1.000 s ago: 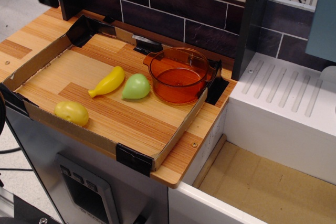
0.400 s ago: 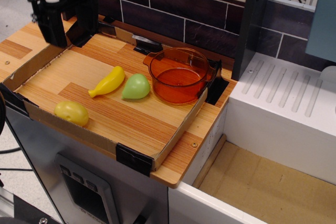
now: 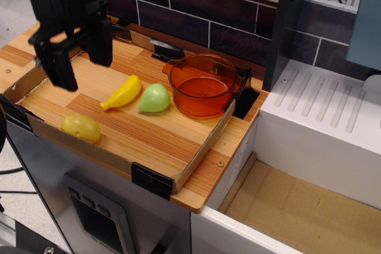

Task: Put potato in pot

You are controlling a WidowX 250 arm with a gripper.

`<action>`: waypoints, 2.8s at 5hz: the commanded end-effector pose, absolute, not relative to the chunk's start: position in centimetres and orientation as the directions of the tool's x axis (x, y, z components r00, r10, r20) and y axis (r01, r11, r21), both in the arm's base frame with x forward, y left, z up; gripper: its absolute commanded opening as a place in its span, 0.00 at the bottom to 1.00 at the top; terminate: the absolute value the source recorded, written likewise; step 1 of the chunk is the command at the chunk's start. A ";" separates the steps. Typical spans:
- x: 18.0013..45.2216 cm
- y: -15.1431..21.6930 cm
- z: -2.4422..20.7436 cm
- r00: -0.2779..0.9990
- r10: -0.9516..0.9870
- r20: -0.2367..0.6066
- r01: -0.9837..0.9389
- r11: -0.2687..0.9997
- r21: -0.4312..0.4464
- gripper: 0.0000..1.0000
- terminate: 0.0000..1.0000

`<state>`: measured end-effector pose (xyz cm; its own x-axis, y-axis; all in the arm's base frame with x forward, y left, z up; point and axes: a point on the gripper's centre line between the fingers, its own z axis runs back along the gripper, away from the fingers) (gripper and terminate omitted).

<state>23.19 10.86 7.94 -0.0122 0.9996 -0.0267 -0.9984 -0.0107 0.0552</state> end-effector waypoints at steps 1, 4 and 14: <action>23.4 10.9 6.9 -0.040 0.999 0.020 -0.999 -0.040 -0.029 1.00 0.00; 23.8 11.7 4.0 -0.037 0.998 0.047 -0.999 -0.036 -0.027 1.00 0.00; 23.3 10.1 1.3 -0.014 0.997 0.070 -0.999 -0.012 -0.030 0.00 0.00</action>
